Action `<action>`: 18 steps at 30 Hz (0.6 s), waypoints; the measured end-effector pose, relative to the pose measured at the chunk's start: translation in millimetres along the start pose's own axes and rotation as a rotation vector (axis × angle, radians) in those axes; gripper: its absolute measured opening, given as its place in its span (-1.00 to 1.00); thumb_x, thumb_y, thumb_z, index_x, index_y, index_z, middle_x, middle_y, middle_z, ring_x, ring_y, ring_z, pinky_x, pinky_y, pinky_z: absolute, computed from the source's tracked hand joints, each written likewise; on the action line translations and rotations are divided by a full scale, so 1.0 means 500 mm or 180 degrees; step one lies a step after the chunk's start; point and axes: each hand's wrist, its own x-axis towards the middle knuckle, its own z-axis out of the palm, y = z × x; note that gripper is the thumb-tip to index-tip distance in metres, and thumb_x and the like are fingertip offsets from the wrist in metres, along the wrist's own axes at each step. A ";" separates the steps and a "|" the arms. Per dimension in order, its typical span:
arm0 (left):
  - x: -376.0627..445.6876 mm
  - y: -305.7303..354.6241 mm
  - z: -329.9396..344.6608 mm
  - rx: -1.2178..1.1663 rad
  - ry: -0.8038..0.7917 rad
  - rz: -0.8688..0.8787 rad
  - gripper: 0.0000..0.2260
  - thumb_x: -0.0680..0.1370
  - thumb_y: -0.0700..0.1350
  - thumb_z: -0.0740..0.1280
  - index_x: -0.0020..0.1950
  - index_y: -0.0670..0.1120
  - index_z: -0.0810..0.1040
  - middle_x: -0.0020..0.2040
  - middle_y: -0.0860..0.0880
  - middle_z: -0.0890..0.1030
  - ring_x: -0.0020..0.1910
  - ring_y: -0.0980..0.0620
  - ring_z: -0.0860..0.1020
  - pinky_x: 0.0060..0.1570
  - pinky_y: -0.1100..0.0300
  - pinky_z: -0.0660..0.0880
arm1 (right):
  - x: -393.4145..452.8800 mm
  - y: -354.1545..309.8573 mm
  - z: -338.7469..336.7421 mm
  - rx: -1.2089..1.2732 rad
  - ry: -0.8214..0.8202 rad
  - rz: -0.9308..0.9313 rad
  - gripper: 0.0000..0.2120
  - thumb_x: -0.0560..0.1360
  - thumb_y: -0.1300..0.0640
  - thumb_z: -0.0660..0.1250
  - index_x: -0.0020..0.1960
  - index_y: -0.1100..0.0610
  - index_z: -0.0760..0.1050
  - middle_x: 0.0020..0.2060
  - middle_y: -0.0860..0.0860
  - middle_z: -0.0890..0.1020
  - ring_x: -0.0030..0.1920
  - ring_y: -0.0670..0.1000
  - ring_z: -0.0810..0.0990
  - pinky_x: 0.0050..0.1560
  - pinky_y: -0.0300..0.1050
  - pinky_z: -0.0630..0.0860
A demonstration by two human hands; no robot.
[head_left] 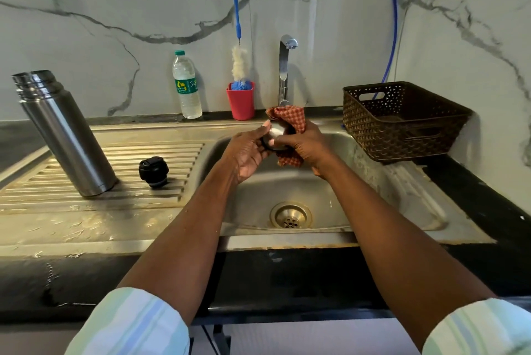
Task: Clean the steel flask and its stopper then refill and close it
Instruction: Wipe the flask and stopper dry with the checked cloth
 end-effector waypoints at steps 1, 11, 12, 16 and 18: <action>0.000 0.002 -0.002 -0.0068 0.0029 0.0030 -0.71 0.58 -0.19 0.37 0.26 -0.29 0.52 0.12 -0.21 0.65 0.10 -0.10 0.62 0.17 0.09 0.56 | -0.002 -0.002 0.001 -0.0066 -0.0055 -0.0064 -0.60 0.32 0.20 0.57 0.07 -0.04 0.52 -0.02 -0.02 0.65 0.03 0.03 0.63 0.01 0.02 0.64; 0.000 -0.040 0.013 0.2504 -0.0117 0.1777 -0.75 0.57 -0.06 0.39 0.25 0.01 0.62 0.32 0.08 0.55 0.25 0.32 0.50 0.26 0.32 0.45 | 0.000 0.001 -0.005 0.2493 -0.0238 0.1017 -0.78 0.51 0.13 0.42 0.11 0.18 0.56 -0.07 0.13 0.68 -0.16 0.11 0.68 -0.14 0.06 0.65; 0.003 -0.043 0.014 0.2639 -0.0091 0.1796 -0.75 0.57 -0.04 0.40 0.24 -0.02 0.64 0.29 0.12 0.56 0.18 0.36 0.52 0.22 0.32 0.48 | -0.002 -0.003 -0.005 0.2378 -0.0134 0.0982 -0.85 0.51 0.16 0.41 0.05 0.18 0.57 -0.14 0.13 0.68 -0.23 0.10 0.68 -0.24 0.04 0.65; 0.001 -0.048 0.011 0.2792 0.0181 0.1973 -0.77 0.56 -0.09 0.42 0.18 -0.13 0.68 0.18 0.06 0.63 0.03 0.24 0.62 0.01 0.40 0.52 | -0.006 -0.007 0.002 0.1687 0.0465 0.0796 -0.86 0.45 0.20 0.47 -0.03 0.22 0.58 -0.16 0.15 0.68 -0.25 0.15 0.67 -0.24 0.13 0.65; 0.003 -0.046 0.007 0.2766 0.0319 0.2075 -0.80 0.56 -0.11 0.41 0.11 -0.17 0.71 0.14 -0.08 0.68 0.03 0.09 0.64 -0.09 0.46 0.47 | 0.001 0.006 0.010 0.1012 0.0956 0.0544 -0.85 0.44 0.14 0.50 -0.06 0.18 0.60 -0.14 0.14 0.70 -0.23 0.15 0.69 -0.24 0.17 0.66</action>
